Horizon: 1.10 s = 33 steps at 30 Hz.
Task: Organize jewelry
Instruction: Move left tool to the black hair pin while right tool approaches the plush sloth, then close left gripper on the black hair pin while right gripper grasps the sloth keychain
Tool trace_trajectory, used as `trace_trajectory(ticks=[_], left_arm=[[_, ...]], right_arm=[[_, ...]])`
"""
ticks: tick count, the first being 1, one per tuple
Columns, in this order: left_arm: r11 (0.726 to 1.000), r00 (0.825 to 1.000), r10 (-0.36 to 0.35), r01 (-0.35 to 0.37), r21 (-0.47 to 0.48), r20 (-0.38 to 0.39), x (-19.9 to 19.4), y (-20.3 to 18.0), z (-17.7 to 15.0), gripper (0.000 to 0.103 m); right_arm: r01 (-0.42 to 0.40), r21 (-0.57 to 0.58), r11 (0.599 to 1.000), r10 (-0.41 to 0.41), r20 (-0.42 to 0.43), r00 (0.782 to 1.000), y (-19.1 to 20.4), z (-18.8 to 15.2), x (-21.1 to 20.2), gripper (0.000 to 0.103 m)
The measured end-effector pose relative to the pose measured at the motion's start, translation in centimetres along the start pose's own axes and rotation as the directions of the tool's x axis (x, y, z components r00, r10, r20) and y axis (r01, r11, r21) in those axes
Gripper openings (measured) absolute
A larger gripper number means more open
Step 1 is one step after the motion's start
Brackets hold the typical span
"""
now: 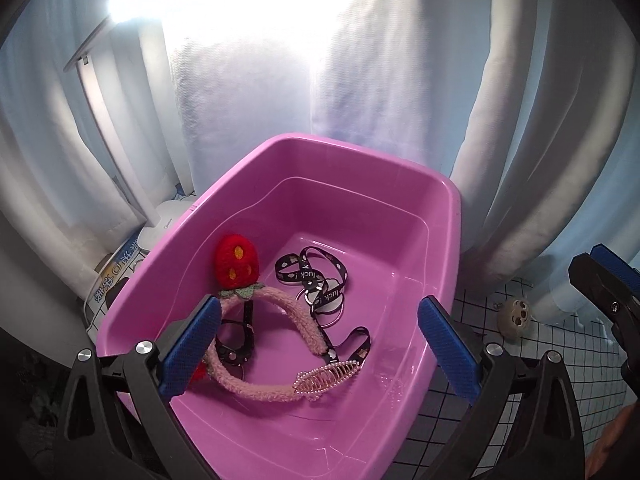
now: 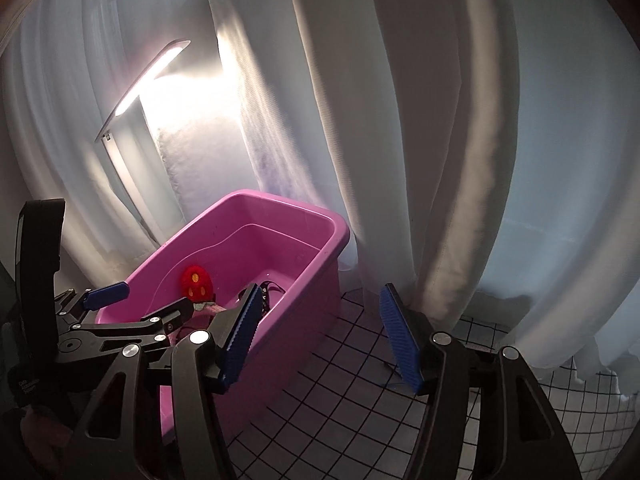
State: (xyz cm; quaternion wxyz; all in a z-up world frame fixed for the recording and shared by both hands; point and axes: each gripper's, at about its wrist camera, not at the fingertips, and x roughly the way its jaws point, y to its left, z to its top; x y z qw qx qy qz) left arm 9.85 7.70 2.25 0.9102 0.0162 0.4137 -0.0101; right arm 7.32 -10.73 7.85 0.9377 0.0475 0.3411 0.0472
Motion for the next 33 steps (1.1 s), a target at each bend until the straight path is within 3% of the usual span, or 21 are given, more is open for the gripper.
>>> trace_trajectory(ticks=[7, 13, 18, 26, 33], left_arm=[[0.996, 0.996, -0.093, 0.094, 0.006, -0.011, -1.2, -5.1, -1.9, 0.097], [0.991, 0.991, -0.127, 0.129, 0.047, -0.034, -0.1, -10.8, -3.6, 0.097], [0.993, 0.992, -0.091, 0.097, 0.06, -0.085, 2.9, -13.6, -5.5, 0.097], [0.998, 0.994, -0.006, 0.012, 0.053, -0.107, 6.3, -13.9, -7.9, 0.097], [0.999, 0.988, -0.001, 0.007, 0.038, -0.153, 8.7, -14.6, -8.6, 0.097]], right_arm=[[0.07, 0.067, 0.995, -0.069, -0.017, 0.997, -7.1, -3.6, -1.8, 0.061], [0.095, 0.121, 0.988, -0.08, -0.118, 0.99, -12.3, -7.5, 1.2, 0.061], [0.093, 0.126, 0.988, -0.068, -0.193, 0.979, -14.5, -9.8, 6.1, 0.061], [0.176, 0.067, 0.982, -0.148, -0.297, 0.943, -15.8, -10.8, 14.5, 0.061], [0.243, 0.034, 0.969, -0.218, -0.34, 0.915, -16.9, -11.3, 18.1, 0.061]])
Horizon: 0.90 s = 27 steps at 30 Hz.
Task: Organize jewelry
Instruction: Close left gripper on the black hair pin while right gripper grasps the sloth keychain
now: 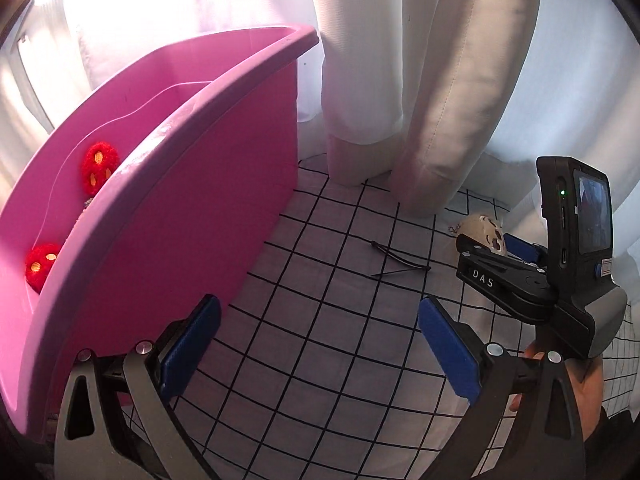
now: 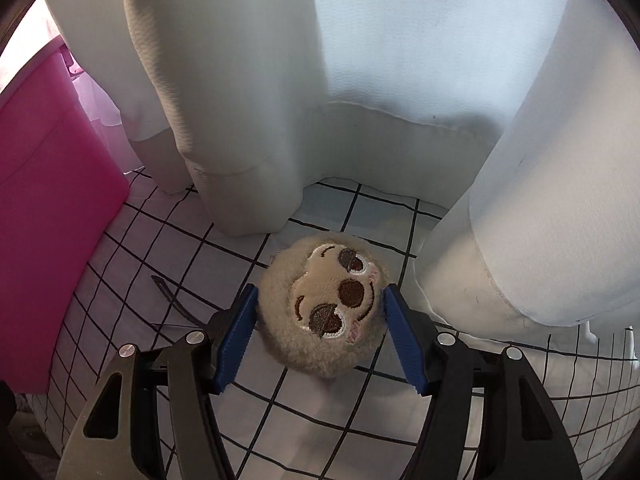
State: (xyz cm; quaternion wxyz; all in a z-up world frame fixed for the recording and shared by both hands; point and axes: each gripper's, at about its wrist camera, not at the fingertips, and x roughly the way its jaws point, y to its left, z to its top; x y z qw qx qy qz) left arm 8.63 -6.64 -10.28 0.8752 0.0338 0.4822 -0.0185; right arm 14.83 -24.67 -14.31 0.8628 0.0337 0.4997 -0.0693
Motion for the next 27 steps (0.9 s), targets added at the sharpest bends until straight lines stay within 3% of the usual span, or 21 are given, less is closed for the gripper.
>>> trace_trajectory(ticks=[17, 27], left_arm=[[0.996, 0.995, -0.084, 0.085, 0.001, -0.058, 9.8, -5.0, 1.9, 0.097], [0.999, 0.993, -0.044, 0.044, -0.003, -0.112, 13.4, -5.5, 1.9, 0.097]], right_arm=[[-0.045, 0.045, 0.998, 0.044, 0.019, 0.999, -5.5, -1.7, 1.0, 0.061], [-0.049, 0.031, 0.998, 0.048, 0.026, 0.998, -5.0, -1.1, 1.5, 0.061]])
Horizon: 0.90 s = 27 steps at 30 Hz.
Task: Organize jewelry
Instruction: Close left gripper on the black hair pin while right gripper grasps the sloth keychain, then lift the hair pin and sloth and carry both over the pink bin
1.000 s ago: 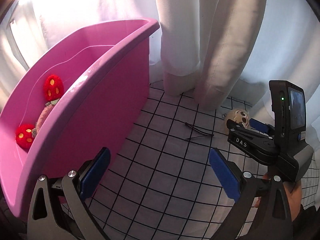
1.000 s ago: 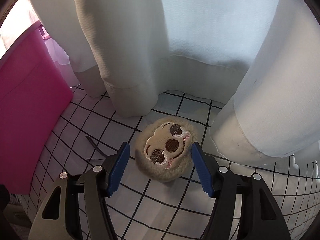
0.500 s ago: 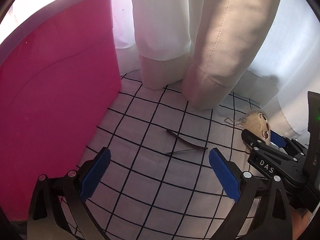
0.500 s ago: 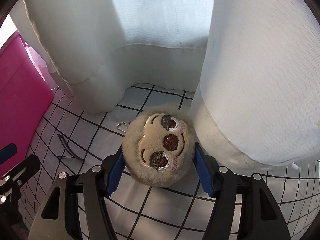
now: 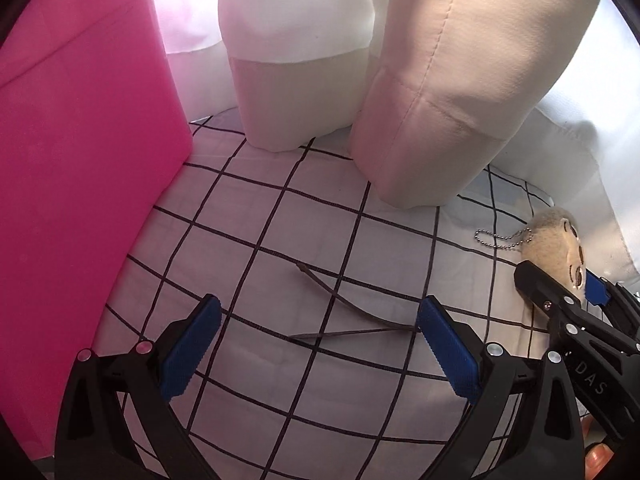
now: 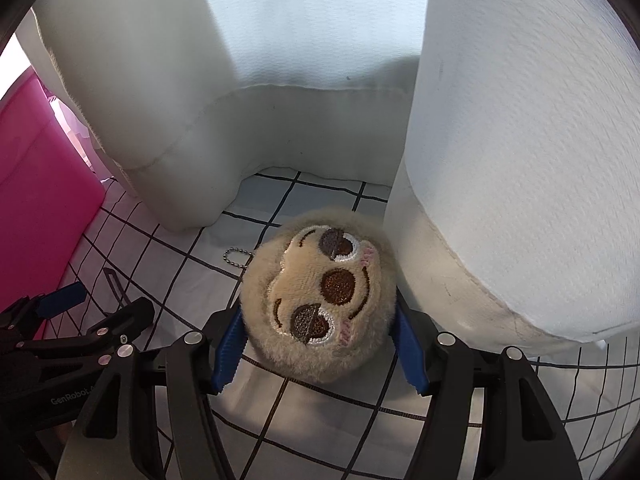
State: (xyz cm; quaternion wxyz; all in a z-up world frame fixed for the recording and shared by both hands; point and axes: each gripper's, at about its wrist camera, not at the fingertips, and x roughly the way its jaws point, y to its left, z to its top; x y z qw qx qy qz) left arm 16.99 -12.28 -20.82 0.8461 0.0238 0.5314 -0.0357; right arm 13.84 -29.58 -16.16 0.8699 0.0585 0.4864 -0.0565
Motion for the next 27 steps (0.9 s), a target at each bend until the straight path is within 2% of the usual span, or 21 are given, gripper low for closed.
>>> trace_trajectory(ticks=[10, 13, 18, 19, 21, 23, 27], left_arm=[[1.0, 0.998, 0.013, -0.013, 0.0, 0.065, -0.9, 0.0, -1.6, 0.097], [1.0, 0.996, 0.014, -0.013, -0.003, 0.091, -1.1, 0.3, -3.0, 0.091], [1.0, 0.992, 0.012, -0.012, -0.003, 0.128, -2.7, 0.4, -4.3, 0.05], [1.0, 0.991, 0.011, -0.011, 0.002, 0.132, -2.9, 0.4, -4.5, 0.046], [1.0, 0.991, 0.009, -0.011, 0.014, 0.135, -3.3, 0.2, -4.8, 0.019], [1.0, 0.991, 0.008, -0.011, 0.018, 0.131, -3.6, 0.1, -5.1, 0.004], [1.0, 0.992, -0.013, 0.013, -0.003, 0.125, -3.9, 0.7, -5.3, 0.003]], right_arm=[[0.04, -0.024, 0.999, -0.039, 0.033, 0.999, 1.2, -0.2, 0.5, 0.061], [0.042, -0.021, 0.999, -0.041, 0.041, 0.998, 1.3, -0.5, 0.4, 0.06], [0.052, -0.024, 0.998, -0.051, 0.053, 0.997, 1.7, -1.1, 0.1, 0.057], [0.054, -0.024, 0.998, -0.053, 0.056, 0.997, 1.8, -1.2, 0.1, 0.056], [0.055, -0.023, 0.998, -0.054, 0.059, 0.997, 2.1, -1.5, 0.0, 0.054], [0.054, -0.023, 0.998, -0.053, 0.062, 0.997, 2.3, -1.7, -0.1, 0.052], [0.058, -0.026, 0.998, -0.056, 0.069, 0.996, 2.9, -2.5, -0.5, 0.051]])
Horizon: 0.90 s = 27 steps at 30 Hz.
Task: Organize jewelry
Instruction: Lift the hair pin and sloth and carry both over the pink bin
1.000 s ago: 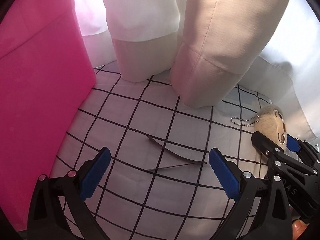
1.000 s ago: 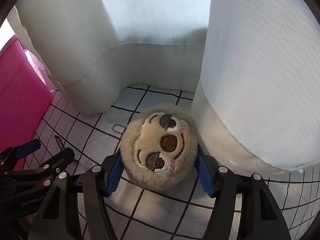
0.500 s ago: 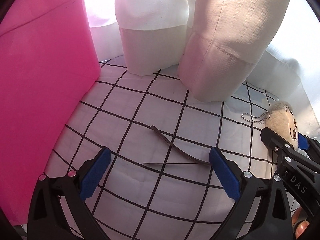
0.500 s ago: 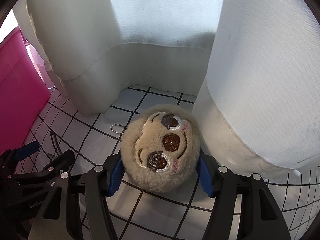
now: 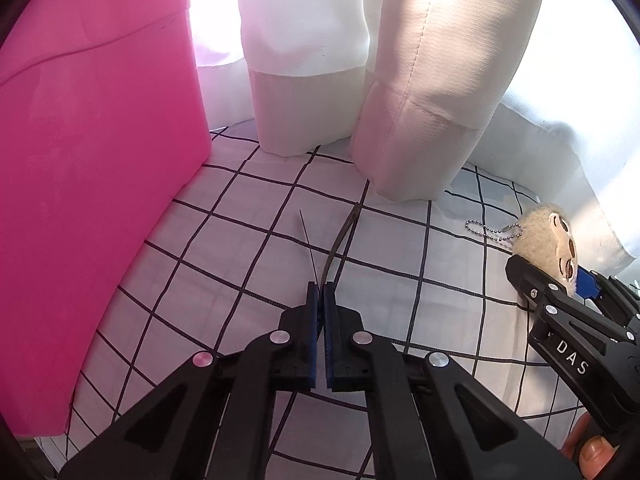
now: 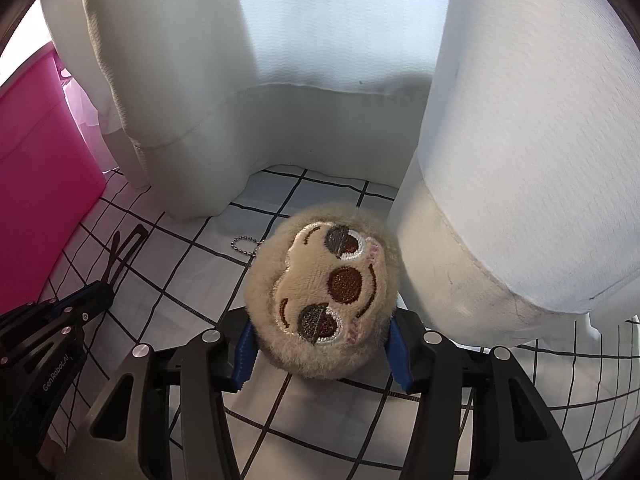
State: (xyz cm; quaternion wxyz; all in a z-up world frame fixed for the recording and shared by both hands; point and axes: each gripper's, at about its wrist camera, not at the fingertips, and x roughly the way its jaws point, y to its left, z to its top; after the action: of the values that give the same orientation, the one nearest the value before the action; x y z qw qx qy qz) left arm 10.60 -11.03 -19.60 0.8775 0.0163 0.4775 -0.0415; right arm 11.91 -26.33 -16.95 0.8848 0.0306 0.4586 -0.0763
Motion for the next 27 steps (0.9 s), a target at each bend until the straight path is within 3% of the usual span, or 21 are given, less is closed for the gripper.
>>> trace_trajectory(ticks=[9, 21, 27], left_arm=[[1.0, 1.0, 0.001, -0.001, -0.009, 0.024, -2.4, 2.2, -0.3, 0.003], [1.0, 0.998, -0.019, 0.02, -0.012, 0.067, -4.4, 1.3, 3.2, 0.003], [1.0, 0.995, -0.019, 0.018, 0.01, 0.1, -7.4, 1.5, 4.2, 0.003]], right_arm=[[-0.025, 0.009, 1.0, 0.024, 0.032, 0.999, -1.1, -0.1, -1.7, 0.05], [-0.055, 0.006, 0.998, 0.054, 0.093, 0.994, -1.3, 0.1, -6.9, 0.05], [-0.066, 0.0, 0.998, 0.066, 0.139, 0.988, -0.5, 0.6, -10.3, 0.05]])
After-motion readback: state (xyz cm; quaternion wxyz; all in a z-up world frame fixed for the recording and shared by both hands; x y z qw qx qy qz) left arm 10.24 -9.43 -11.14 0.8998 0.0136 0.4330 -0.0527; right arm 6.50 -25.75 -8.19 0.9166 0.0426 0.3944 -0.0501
